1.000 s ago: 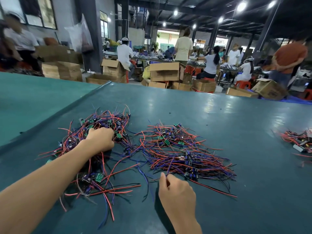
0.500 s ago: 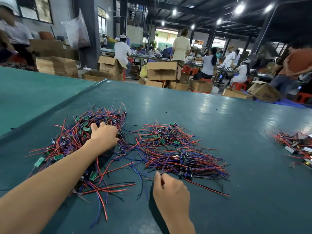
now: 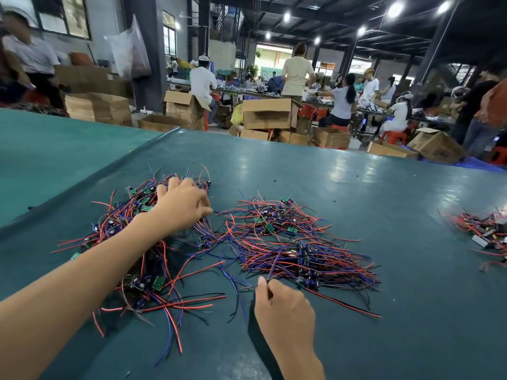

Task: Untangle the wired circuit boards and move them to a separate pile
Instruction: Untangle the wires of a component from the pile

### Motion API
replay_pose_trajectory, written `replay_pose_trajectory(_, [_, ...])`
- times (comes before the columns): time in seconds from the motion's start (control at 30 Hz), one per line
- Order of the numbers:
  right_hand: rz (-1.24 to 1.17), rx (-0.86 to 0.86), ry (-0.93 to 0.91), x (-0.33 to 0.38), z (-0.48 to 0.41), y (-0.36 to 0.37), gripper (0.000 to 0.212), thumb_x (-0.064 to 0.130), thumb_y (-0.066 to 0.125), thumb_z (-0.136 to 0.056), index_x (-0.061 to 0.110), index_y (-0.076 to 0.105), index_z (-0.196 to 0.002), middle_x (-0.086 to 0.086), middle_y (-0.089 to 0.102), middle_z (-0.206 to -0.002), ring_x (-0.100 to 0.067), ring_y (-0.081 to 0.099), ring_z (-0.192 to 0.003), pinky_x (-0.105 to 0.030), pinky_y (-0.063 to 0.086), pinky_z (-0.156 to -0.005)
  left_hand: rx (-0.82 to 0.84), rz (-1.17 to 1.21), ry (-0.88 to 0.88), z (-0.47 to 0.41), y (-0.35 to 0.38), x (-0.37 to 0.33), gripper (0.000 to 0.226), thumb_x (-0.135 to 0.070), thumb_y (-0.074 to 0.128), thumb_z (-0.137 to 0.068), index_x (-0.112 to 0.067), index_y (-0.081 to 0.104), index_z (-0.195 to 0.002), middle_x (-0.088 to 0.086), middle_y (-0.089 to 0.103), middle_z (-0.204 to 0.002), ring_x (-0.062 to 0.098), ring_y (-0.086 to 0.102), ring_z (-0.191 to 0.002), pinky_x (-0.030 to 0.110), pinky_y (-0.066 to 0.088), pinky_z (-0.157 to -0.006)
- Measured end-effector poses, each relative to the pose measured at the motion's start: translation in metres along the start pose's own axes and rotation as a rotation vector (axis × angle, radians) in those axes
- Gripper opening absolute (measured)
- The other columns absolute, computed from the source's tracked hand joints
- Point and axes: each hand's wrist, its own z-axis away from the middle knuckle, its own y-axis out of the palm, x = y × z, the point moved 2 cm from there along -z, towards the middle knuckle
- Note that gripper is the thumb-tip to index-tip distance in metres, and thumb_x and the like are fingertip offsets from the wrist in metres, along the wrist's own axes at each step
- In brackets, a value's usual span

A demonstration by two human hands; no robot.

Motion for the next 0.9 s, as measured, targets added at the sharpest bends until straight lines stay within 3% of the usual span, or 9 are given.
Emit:
replay_pose_trajectory(0.07, [0.002,0.013,0.009,0.000,-0.001,0.000,0.054,0.050,0.035,-0.103,0.017,0.036,-0.060,0.007,0.046,-0.053,-0.009,0.041,-0.047,-0.018,0.026,-0.045,-0.114,0.458,0.004,0.005,-0.022,-0.004,0.019,-0.048,0.067,-0.092,-0.031,0.074,-0.098,-0.006,0.071,-0.101,0.020,0.063,-0.106,0.034,0.049,-0.090])
replay_pose_trajectory(0.13, [-0.008,0.021,0.020,0.001,-0.001,-0.001,0.054,0.051,0.035,-0.102,0.017,0.036,-0.061,0.007,0.049,-0.055,-0.009,0.045,-0.050,-0.019,0.029,-0.046,-0.124,0.917,0.011,0.014,-0.038,-0.012,0.022,-0.041,0.069,-0.093,-0.020,0.075,-0.097,-0.005,0.074,-0.086,0.005,0.069,-0.080,0.023,0.054,-0.076])
replay_pose_trajectory(0.23, [-0.012,0.047,0.047,0.003,0.000,-0.002,0.051,0.053,0.032,-0.102,0.017,0.039,-0.066,0.004,0.065,-0.071,-0.020,0.056,-0.067,-0.030,0.045,-0.064,0.049,1.421,0.001,0.031,-0.048,-0.028,0.027,-0.040,0.066,-0.087,-0.013,0.070,-0.091,0.001,0.073,-0.082,0.010,0.069,-0.075,0.036,0.051,-0.087])
replay_pose_trajectory(0.37, [-0.017,0.072,0.058,0.004,0.000,-0.004,0.052,0.053,0.031,-0.102,0.017,0.037,-0.065,0.005,0.062,-0.071,-0.020,0.055,-0.069,-0.032,0.045,-0.067,0.217,1.792,-0.064,0.041,-0.045,-0.040,0.027,-0.036,0.067,-0.084,-0.009,0.069,-0.087,0.006,0.069,-0.079,0.016,0.068,-0.069,0.035,0.059,-0.079])
replay_pose_trajectory(0.6, [-0.068,0.085,0.050,0.005,0.001,-0.006,0.051,0.055,0.030,-0.102,0.023,0.034,-0.062,0.005,0.055,-0.069,-0.020,0.055,-0.072,-0.033,0.046,-0.068,0.451,1.960,-0.198,0.047,-0.010,-0.049,0.035,-0.040,0.072,-0.083,-0.010,0.063,-0.098,0.002,0.067,-0.082,0.011,0.062,-0.067,0.028,0.059,-0.061])
replay_pose_trajectory(0.73, [-0.205,-0.027,0.022,0.003,0.004,-0.006,0.046,0.050,0.047,-0.100,0.022,0.044,-0.064,0.004,0.048,-0.054,-0.020,0.044,-0.060,-0.036,0.039,-0.058,0.603,2.070,-0.235,0.053,0.010,-0.055,0.031,-0.037,0.072,-0.086,-0.007,0.072,-0.082,0.004,0.058,-0.081,0.012,0.056,-0.067,0.025,0.056,-0.058])
replay_pose_trajectory(0.8, [-0.315,-0.114,-0.034,0.002,0.005,-0.008,0.029,0.043,0.057,-0.097,0.027,0.059,-0.073,0.010,0.055,-0.056,-0.017,0.051,-0.059,-0.035,0.041,-0.058,0.612,2.159,-0.236,0.056,0.020,-0.058,0.028,-0.032,0.070,-0.088,-0.005,0.074,-0.082,0.005,0.060,-0.083,0.011,0.057,-0.066,0.024,0.056,-0.058])
replay_pose_trajectory(0.87, [-0.398,-0.169,-0.081,0.005,0.007,-0.010,0.010,0.036,0.064,-0.095,0.033,0.073,-0.093,0.015,0.069,-0.074,-0.012,0.062,-0.067,-0.031,0.049,-0.064,0.595,2.237,-0.232,0.062,0.033,-0.060,0.025,-0.026,0.067,-0.090,-0.002,0.075,-0.086,0.007,0.062,-0.084,0.012,0.061,-0.067,0.022,0.057,-0.060])
replay_pose_trajectory(0.9, [-0.435,-0.194,-0.104,0.006,0.007,-0.011,0.012,0.033,0.067,-0.093,0.032,0.076,-0.101,0.015,0.073,-0.083,-0.008,0.063,-0.067,-0.030,0.053,-0.067,0.582,2.272,-0.220,0.066,0.038,-0.061,0.023,-0.023,0.066,-0.090,-0.001,0.074,-0.091,0.009,0.064,-0.086,0.012,0.064,-0.069,0.022,0.059,-0.062])
